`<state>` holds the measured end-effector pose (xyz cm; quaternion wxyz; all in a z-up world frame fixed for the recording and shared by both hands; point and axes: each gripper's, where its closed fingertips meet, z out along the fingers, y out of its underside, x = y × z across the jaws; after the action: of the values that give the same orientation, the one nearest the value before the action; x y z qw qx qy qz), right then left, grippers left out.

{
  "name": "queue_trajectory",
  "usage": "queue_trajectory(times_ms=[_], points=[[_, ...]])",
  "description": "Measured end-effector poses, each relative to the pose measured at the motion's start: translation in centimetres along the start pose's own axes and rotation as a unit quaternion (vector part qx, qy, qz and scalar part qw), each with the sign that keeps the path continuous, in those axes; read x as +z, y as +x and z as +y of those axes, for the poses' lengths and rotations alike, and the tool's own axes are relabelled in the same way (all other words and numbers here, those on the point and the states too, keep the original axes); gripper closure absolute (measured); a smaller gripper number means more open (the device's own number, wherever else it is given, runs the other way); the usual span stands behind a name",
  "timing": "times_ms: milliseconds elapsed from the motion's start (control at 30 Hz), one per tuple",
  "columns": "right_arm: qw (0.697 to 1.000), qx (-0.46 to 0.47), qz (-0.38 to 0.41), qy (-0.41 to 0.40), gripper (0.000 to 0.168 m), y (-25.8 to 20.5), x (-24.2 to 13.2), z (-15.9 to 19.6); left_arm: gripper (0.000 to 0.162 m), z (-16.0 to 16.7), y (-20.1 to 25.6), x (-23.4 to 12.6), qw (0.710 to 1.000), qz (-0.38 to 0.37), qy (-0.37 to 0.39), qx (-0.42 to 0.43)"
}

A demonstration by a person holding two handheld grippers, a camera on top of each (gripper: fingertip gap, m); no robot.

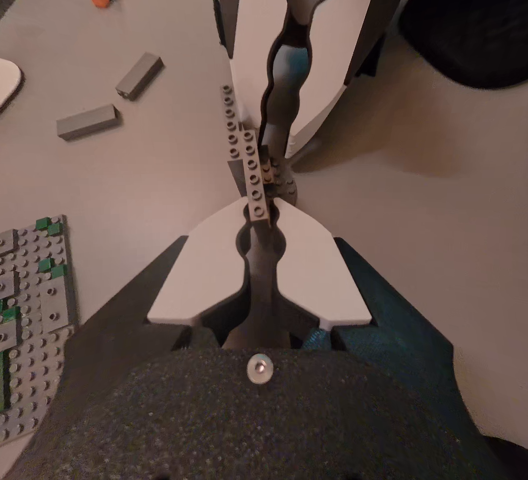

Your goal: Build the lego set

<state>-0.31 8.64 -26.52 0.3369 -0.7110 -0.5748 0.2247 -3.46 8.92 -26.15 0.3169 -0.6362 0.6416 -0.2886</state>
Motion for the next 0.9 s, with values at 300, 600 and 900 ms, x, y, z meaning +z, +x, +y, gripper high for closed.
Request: queue_trajectory(times_ms=[300,600,900], points=[[1.0,-0.015,0.007,0.001,0.161,0.56,0.58,-0.21,0.153,0.14,0.05,0.42,1.0,0.002,-0.006,-0.006],[0.99,-0.124,0.061,-0.03,0.158,0.44,0.59,0.18,0.154,0.09,0.05,0.48,1.0,0.009,-0.002,-0.001],[0.991,-0.117,0.071,-0.01,0.16,0.28,0.73,0.1,0.155,0.13,-0.13,0.49,1.0,-0.001,-0.005,-0.016]])
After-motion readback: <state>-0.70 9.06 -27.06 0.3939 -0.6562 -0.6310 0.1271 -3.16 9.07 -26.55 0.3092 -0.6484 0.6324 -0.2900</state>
